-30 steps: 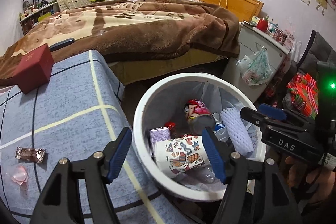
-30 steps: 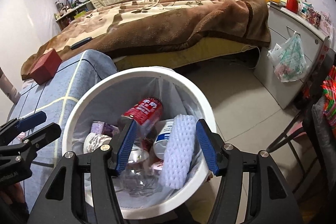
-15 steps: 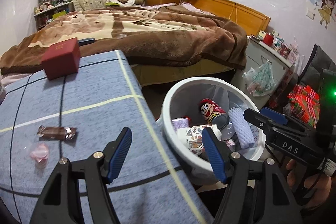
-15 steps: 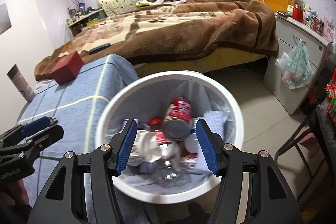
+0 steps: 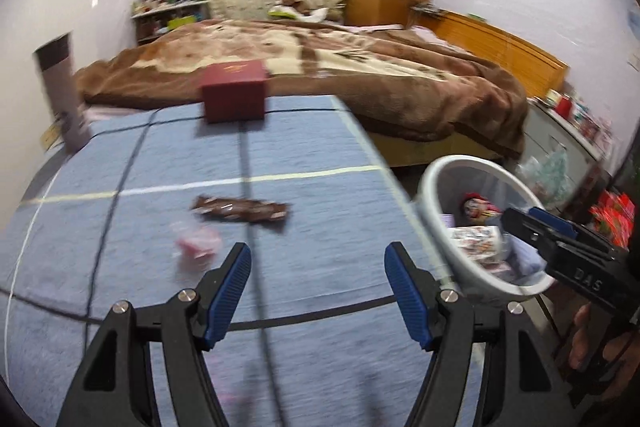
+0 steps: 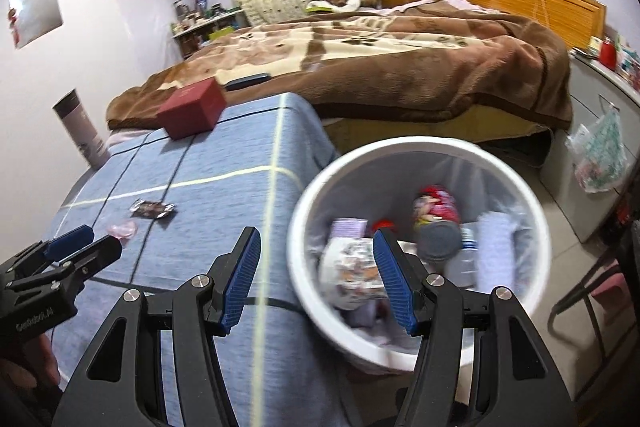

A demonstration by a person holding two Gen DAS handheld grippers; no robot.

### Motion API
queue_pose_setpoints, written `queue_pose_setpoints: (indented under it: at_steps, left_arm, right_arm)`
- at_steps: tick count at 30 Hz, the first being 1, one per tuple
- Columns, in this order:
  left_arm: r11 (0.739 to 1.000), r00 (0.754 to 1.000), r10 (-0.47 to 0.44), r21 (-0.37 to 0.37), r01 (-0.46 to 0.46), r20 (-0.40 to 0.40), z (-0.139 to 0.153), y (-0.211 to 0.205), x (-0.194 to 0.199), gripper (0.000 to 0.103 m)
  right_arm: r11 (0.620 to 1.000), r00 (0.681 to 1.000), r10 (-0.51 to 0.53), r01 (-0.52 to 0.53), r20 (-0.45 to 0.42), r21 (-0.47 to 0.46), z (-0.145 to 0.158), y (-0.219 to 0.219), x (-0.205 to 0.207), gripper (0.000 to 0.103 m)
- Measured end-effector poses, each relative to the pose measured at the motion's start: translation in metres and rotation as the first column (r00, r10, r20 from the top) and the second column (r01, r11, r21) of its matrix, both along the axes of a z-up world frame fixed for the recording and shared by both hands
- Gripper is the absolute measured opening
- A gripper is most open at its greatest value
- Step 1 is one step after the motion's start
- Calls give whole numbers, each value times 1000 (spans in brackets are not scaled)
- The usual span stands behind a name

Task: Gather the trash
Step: 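Move both open tools back over the table toward the wrapper and cup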

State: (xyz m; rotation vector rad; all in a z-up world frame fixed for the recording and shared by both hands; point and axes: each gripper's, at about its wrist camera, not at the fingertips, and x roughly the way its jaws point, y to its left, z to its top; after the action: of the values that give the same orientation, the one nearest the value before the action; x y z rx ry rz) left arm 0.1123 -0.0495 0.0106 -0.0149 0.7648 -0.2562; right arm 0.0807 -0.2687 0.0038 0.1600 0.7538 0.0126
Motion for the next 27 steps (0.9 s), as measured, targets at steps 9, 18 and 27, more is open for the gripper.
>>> queue_pose_setpoints:
  at_steps: [9, 18, 27]
  left_arm:
    - [991, 991, 132, -9, -133, -32, -18, 62, 14, 72]
    - [992, 989, 123, 5, -123, -84, -39, 77, 39, 72]
    - [993, 986, 119, 28, -117, -115, -52, 79, 74, 72]
  right_arm:
    - [993, 993, 119, -120, -26, -13, -7, 46, 21, 60]
    - [979, 979, 194, -198, -67, -59, -15, 76, 48, 60]
    - [970, 969, 224, -232, -99, -73, -20, 96, 70, 60]
